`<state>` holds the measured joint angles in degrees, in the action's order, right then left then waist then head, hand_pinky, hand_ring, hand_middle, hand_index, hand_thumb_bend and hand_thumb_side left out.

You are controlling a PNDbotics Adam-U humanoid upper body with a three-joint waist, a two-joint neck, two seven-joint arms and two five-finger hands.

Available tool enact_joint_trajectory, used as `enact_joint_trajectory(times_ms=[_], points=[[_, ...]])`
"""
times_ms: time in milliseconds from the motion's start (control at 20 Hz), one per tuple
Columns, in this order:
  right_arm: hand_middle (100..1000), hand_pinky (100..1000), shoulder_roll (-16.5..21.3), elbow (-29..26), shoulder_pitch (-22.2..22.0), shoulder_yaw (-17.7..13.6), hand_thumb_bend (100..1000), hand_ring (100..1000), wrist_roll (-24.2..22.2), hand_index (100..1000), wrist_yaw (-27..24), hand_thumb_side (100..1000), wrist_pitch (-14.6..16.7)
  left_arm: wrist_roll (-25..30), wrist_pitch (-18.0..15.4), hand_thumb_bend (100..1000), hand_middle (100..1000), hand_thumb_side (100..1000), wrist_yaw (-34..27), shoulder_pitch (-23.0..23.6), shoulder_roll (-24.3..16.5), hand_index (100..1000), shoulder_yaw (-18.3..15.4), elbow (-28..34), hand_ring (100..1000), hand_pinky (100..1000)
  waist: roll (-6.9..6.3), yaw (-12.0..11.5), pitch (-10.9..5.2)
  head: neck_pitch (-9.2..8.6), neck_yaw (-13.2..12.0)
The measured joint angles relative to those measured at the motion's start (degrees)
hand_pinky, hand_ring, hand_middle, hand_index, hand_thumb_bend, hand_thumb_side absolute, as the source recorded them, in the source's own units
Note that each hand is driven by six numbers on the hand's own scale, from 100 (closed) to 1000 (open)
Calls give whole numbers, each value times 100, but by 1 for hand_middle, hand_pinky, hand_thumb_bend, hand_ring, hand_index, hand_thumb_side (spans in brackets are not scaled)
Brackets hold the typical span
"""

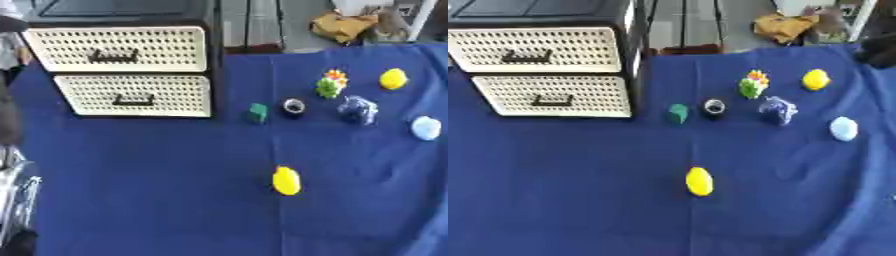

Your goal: Pick up objects from table and place into drawer.

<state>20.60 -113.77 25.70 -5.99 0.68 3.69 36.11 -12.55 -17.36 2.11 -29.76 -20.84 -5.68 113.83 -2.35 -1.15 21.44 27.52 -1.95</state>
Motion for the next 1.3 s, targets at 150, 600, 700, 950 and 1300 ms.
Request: enact_joint_trajectory(times_ms=[150, 600, 700, 950, 1300], points=[[555, 640, 0, 0, -4, 0, 100, 703, -1, 758, 1, 1000, -4, 239, 668, 100, 719, 853, 978, 4, -476, 914, -18, 0, 714, 520, -9, 1, -18, 0, 0], [553, 641, -1, 0, -49, 34, 100, 703, -26, 757, 2, 1000, -27, 1123, 1278, 100, 427, 674, 3182, -64, -1590, 877, 181, 0, 285, 130, -35, 45, -32, 4, -6], [553, 641, -1, 0, -50, 37, 100, 703, -30, 756, 2, 1000, -29, 1348, 1311, 100, 320, 623, 3371, -25, -1773, 891, 299, 0, 169, 100, -38, 49, -57, 6, -16], [553, 641, -1, 0, -55, 69, 100, 704, -56, 756, 0, 1000, -44, 1891, 1428, 100, 101, 381, 3096, 123, -2230, 886, 606, 0, 100, 100, -75, 78, -102, 7, -52], [551, 642, -1, 0, -84, 81, 100, 704, -101, 753, -23, 1000, -66, 2855, 1751, 100, 100, 261, 2942, 151, -2839, 884, 836, 0, 100, 100, -112, 126, -167, 7, -84]])
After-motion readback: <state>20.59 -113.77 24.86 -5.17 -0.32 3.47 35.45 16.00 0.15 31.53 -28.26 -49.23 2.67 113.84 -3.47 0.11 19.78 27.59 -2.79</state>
